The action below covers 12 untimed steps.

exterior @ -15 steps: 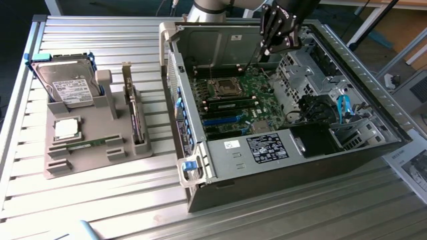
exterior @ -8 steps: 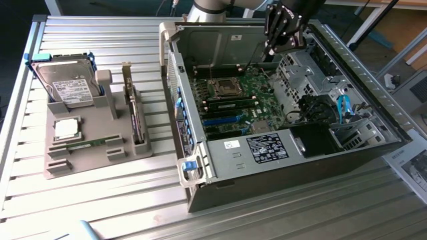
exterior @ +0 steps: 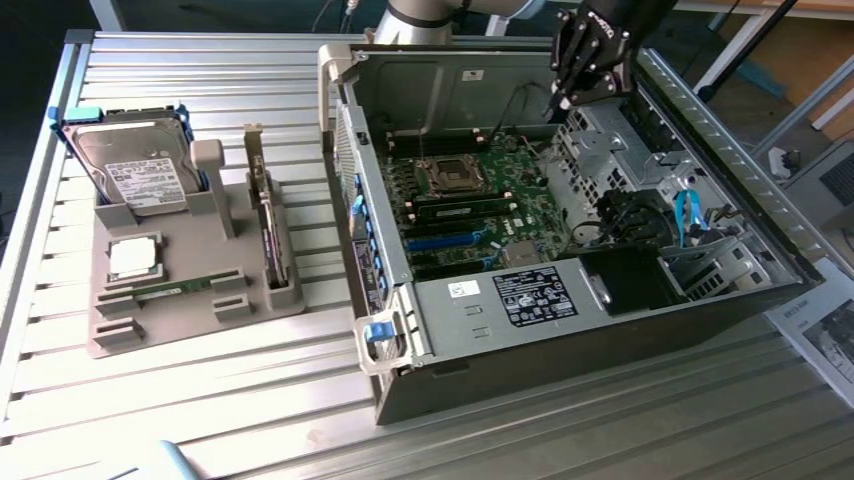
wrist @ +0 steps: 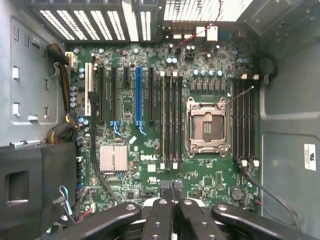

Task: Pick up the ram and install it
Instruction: 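Press down the ram until it locks into place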

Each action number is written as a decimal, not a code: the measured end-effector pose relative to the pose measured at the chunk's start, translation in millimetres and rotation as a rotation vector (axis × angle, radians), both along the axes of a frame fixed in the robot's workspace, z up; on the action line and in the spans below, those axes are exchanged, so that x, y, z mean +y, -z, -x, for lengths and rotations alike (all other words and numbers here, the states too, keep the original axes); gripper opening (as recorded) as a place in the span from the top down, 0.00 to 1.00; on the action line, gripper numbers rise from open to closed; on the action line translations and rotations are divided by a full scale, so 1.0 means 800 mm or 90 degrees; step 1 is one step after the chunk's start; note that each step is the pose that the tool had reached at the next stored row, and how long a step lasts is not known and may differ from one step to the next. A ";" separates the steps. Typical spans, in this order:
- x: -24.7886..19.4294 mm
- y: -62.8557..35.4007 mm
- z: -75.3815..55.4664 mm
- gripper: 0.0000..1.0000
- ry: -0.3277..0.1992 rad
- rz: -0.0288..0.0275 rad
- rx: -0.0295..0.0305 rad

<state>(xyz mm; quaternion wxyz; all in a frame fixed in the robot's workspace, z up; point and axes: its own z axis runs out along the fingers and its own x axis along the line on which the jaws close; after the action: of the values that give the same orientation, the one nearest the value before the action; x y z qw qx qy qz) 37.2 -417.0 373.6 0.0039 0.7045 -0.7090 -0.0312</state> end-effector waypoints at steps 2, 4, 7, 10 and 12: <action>-0.0001 0.000 0.000 0.90 0.000 0.0000 0.0000; -0.0001 0.000 0.000 0.90 0.000 0.0000 0.0000; -0.0001 0.005 0.000 0.90 0.000 0.0000 0.0000; -0.0001 0.014 0.000 0.90 0.000 0.0000 0.0000; -0.0001 0.023 0.000 0.90 0.000 -0.0001 0.0000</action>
<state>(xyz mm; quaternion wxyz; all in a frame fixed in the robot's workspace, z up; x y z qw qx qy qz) 37.2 -417.0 355.2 0.0039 0.7045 -0.7090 -0.0312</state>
